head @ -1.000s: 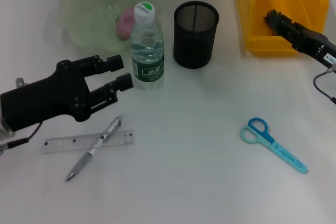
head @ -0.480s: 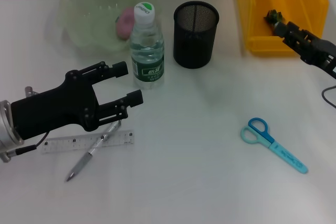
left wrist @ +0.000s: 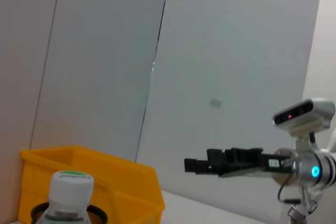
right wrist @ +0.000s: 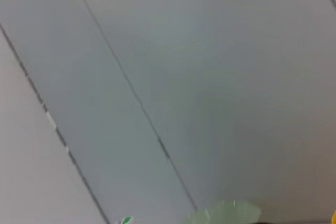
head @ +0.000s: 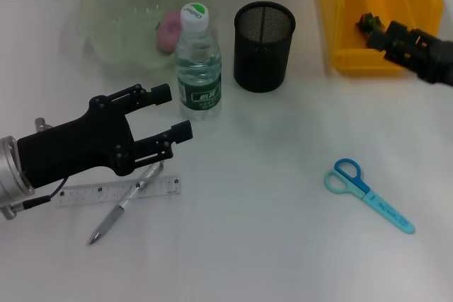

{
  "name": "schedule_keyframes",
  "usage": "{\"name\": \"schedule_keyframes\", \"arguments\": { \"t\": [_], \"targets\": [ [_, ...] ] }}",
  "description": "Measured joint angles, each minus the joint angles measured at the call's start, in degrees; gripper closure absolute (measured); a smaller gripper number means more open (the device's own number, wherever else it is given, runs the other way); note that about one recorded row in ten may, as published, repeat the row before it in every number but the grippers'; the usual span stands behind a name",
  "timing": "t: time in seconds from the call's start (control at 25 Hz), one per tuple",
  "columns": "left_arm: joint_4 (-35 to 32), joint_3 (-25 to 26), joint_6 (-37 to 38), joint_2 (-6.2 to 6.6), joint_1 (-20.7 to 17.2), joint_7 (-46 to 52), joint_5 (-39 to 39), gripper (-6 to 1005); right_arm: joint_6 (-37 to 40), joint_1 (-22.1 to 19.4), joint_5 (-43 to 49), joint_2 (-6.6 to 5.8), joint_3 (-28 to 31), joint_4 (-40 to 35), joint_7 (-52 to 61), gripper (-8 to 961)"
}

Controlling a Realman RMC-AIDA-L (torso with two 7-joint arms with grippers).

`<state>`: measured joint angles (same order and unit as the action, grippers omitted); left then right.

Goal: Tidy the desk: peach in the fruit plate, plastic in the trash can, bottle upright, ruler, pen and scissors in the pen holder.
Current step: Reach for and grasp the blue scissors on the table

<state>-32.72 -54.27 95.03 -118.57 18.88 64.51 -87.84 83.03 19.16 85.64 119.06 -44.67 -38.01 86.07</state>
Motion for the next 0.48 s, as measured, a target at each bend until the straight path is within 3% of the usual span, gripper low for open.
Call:
{"name": "schedule_keyframes", "arguments": {
  "t": [0.16, 0.2, 0.24, 0.28, 0.4, 0.44, 0.48],
  "targets": [
    [0.0, 0.0, -0.5, 0.00, -0.1, -0.1, 0.0, 268, 0.2, 0.5, 8.1, -0.39, 0.5, -11.6, 12.1, 258],
    [0.0, 0.0, -0.5, 0.00, -0.1, -0.1, 0.0, 268, 0.2, 0.5, 8.1, -0.39, 0.5, -11.6, 12.1, 241],
    [0.0, 0.0, -0.5, 0.00, -0.2, -0.1, 0.0, 268, 0.1, 1.0, 12.2, -0.39, 0.3, -17.0, 16.6, 223],
    [0.0, 0.0, -0.5, 0.00, -0.2, -0.1, 0.0, 268, 0.1, 1.0, 12.2, -0.39, 0.3, -17.0, 16.6, 223],
    [0.0, 0.0, -0.5, 0.00, -0.2, -0.3, 0.0, 269, 0.9, 2.4, 20.5, -0.42, -0.5, -25.3, 25.3, 224],
    [0.0, 0.0, -0.5, 0.00, -0.2, -0.6, 0.1, 269, 2.4, 3.7, 27.6, -0.53, -1.3, -30.8, 31.8, 224],
    [0.0, 0.1, -0.6, 0.00, -0.2, -0.9, 0.1, 269, 2.4, 3.7, 27.6, -0.53, -1.3, -30.8, 31.8, 224]
  ]
}}
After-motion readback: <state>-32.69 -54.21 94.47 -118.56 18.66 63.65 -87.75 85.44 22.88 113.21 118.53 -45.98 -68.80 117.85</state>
